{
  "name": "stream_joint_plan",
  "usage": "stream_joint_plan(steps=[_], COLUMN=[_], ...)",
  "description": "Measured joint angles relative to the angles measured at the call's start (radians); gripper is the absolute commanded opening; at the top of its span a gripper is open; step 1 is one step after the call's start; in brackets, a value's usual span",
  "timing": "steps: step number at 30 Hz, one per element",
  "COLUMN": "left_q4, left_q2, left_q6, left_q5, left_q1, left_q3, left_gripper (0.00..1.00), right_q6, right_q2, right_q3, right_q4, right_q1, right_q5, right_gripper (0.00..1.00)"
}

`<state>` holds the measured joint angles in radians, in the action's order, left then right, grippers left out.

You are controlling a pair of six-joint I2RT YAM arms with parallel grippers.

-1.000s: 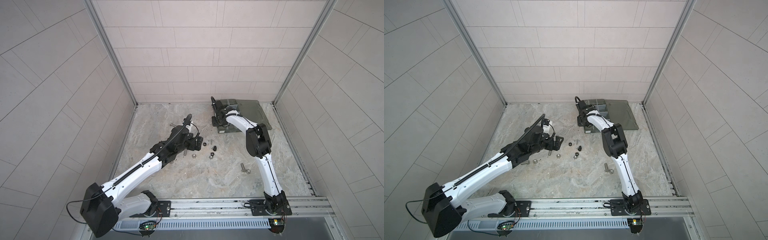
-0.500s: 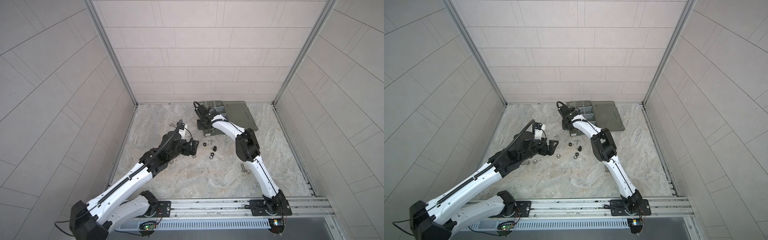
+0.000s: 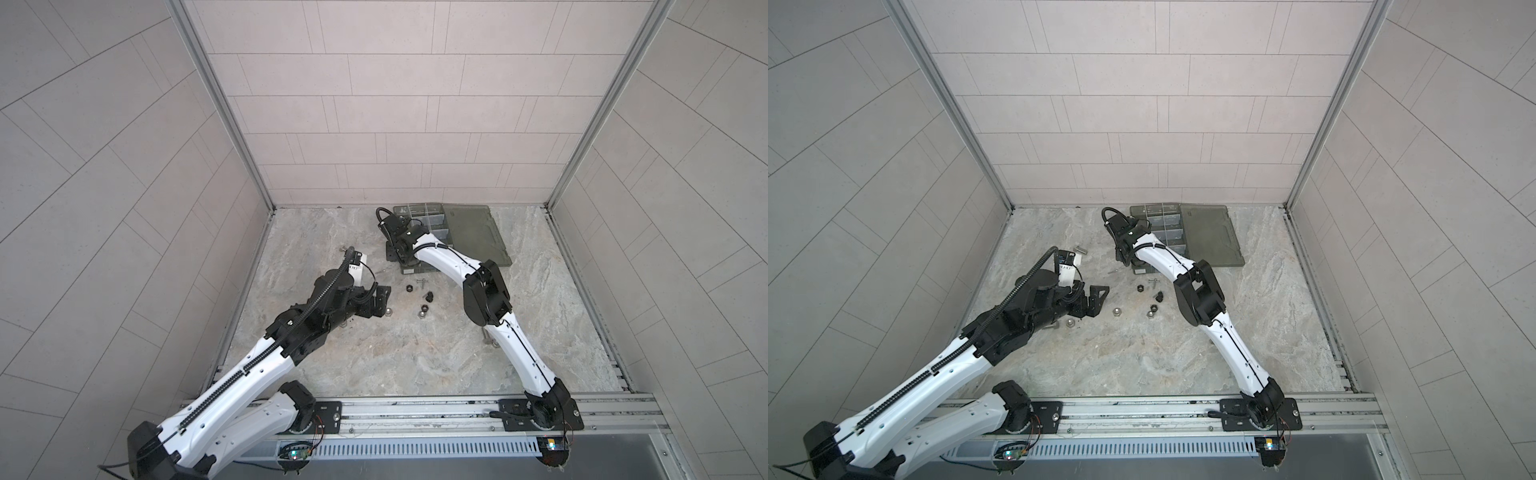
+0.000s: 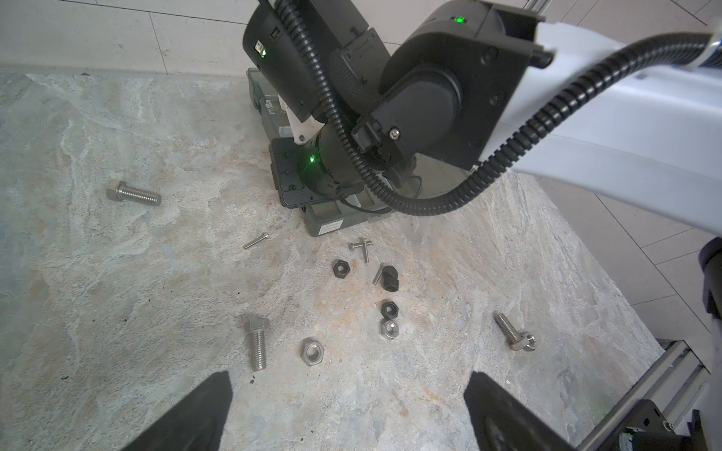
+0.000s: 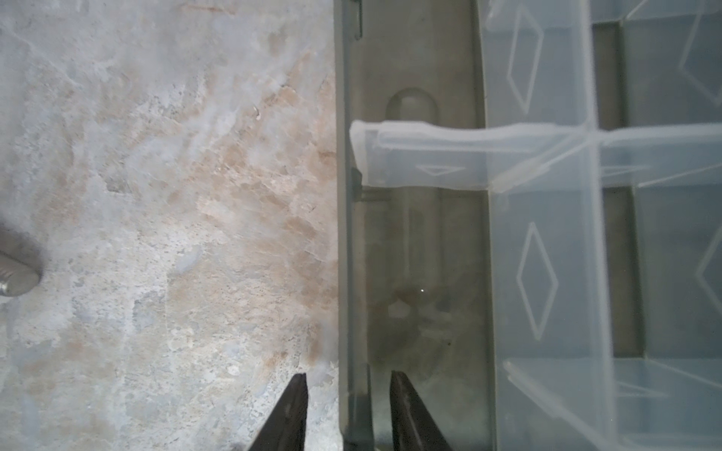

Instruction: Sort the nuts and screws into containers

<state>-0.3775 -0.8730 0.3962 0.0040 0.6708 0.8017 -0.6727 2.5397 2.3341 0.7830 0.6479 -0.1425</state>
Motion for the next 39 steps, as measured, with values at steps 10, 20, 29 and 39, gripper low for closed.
stream_joint_plan(steps=[10,20,29,39], left_q4=[0.01,0.084,0.14,0.163], left_q2=[-0.05,-0.189,-0.425,-0.452], left_q6=[0.003,0.023,0.021,0.01], left_q5=[-0.004,0.015,0.017,0.017], left_q1=[0.0,0.043,0.22,0.31], left_q3=[-0.008,-0.018,0.084,0.123], left_gripper=[1.0,1.0,0.99,0.99], right_q6=[0.148,0.169,0.09,0.058], right_q2=[-0.277,-0.848,-0.965,-1.073], right_q3=[-0.249,-0.945,-1.39,-1.467], right_q4=[0.034,-0.051,-0.077,-0.088], right_q1=[-0.003,-0.109,-0.209,-0.208], right_q5=[-0.035,-0.074,0.006,0.046], right_gripper=[0.42,0.42,0.38,0.34])
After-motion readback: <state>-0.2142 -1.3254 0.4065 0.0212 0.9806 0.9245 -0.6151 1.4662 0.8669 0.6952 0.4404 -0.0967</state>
